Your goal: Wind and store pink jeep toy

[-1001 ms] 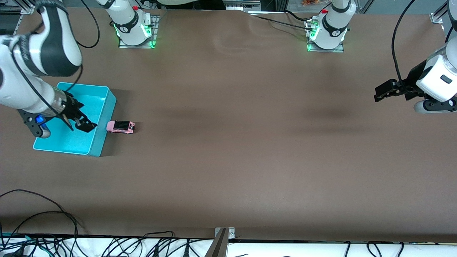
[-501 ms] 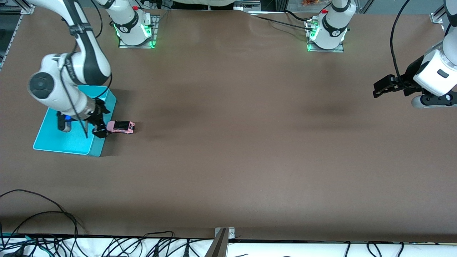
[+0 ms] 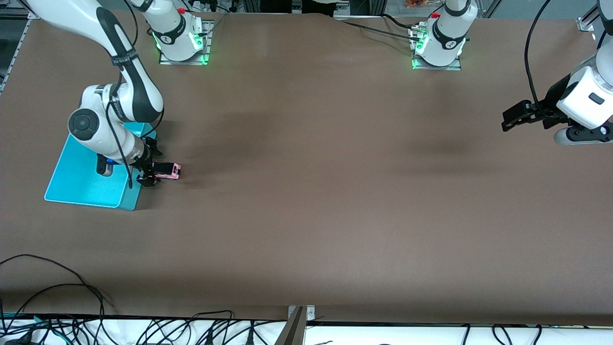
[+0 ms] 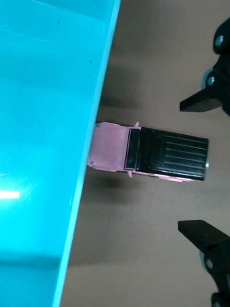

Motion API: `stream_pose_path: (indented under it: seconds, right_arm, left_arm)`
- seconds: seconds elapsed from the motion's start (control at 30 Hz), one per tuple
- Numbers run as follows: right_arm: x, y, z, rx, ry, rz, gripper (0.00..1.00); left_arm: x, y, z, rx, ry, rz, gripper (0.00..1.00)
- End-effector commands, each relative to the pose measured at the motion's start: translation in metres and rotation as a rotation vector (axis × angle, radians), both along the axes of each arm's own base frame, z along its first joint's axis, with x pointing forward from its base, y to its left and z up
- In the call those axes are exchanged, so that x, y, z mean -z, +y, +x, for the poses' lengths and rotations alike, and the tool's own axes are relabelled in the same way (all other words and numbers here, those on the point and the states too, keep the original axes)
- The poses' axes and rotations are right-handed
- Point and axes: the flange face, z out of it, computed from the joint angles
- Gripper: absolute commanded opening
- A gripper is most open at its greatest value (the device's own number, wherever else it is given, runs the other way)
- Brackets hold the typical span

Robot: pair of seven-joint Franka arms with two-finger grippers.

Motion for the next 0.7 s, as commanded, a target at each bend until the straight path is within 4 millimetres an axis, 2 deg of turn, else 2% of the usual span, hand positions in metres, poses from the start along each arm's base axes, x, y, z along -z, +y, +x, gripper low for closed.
stream_pose_path:
  seconds: [0.0, 0.17, 0.33, 0.37, 0.5, 0.53, 0.57, 0.67]
  right_arm:
    - [0.018, 0.000, -0.011, 0.031, -0.017, -0.005, 1.00]
    - [0.035, 0.002, -0.008, 0.034, -0.046, 0.002, 1.00]
    - [0.042, 0.001, -0.009, 0.034, -0.044, 0.002, 0.99]
    - [0.042, 0.001, -0.009, 0.034, -0.044, 0.001, 0.91]
    - [0.042, 0.002, -0.010, 0.031, -0.043, 0.001, 0.41]
    - [0.042, 0.002, -0.010, 0.029, -0.043, 0.000, 0.32]
    - [0.042, 0.002, -0.010, 0.029, -0.041, 0.000, 0.26]
    - [0.040, 0.003, -0.009, 0.029, -0.043, 0.000, 0.16]
  left_arm:
    - [-0.003, 0.002, -0.004, 0.012, -0.014, -0.029, 1.00]
    - [-0.003, 0.002, -0.004, 0.012, -0.013, -0.029, 1.00]
    - [-0.003, 0.002, -0.004, 0.009, -0.013, -0.029, 1.00]
    - [-0.003, 0.002, -0.004, 0.009, -0.013, -0.029, 1.00]
    - [-0.003, 0.002, -0.004, 0.009, -0.013, -0.028, 1.00]
    - [-0.003, 0.002, -0.004, 0.009, -0.013, -0.028, 1.00]
    - [-0.003, 0.002, -0.004, 0.009, -0.013, -0.028, 1.00]
    - [-0.003, 0.001, -0.005, 0.009, -0.011, -0.026, 1.00]
